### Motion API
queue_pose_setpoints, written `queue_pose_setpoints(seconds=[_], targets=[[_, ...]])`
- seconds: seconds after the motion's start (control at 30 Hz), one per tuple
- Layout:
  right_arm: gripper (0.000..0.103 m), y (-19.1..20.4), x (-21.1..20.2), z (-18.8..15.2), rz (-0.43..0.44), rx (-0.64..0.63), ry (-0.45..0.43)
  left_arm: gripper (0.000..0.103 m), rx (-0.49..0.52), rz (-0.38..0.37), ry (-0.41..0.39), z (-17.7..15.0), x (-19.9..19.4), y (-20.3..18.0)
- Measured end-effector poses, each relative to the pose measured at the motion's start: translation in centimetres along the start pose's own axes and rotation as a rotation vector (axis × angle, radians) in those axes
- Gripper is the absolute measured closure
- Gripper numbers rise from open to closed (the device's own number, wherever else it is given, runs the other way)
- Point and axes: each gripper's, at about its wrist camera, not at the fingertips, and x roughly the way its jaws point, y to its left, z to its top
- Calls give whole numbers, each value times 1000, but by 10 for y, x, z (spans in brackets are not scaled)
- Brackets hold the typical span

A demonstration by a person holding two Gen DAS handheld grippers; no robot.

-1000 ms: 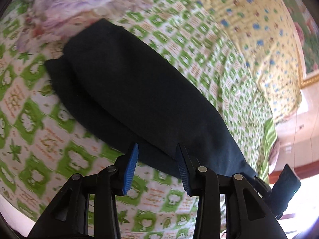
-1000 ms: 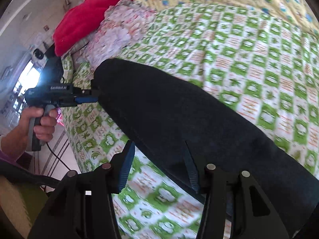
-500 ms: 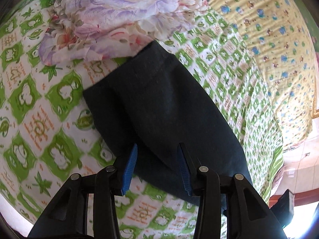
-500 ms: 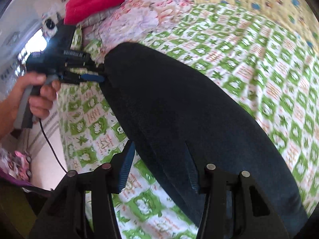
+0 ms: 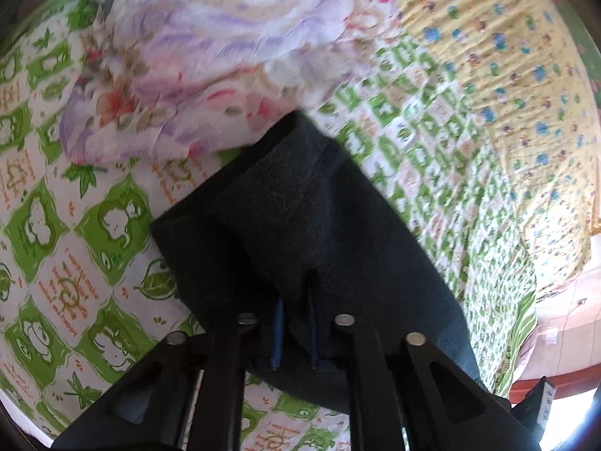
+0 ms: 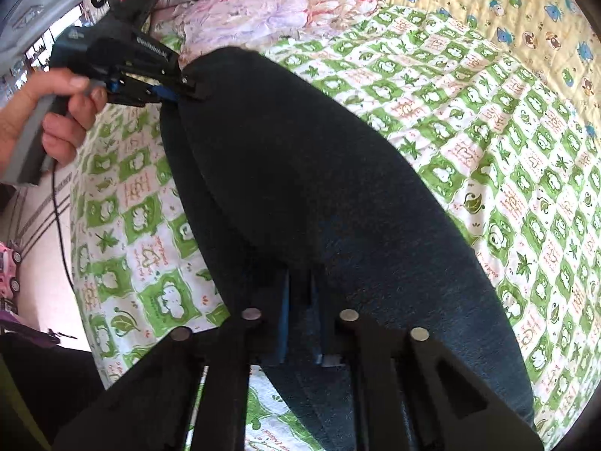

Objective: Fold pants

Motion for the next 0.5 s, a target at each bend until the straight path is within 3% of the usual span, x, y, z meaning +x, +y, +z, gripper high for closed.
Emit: queue_pose_setpoints(seconds=[0.23, 0.5], targets=[[97, 0, -35, 5, 85, 25, -68, 98, 28, -42, -63, -9, -41, -5], [97, 17, -24, -5, 136, -17, -9, 98, 23, -8, -51, -31, -42, 17]])
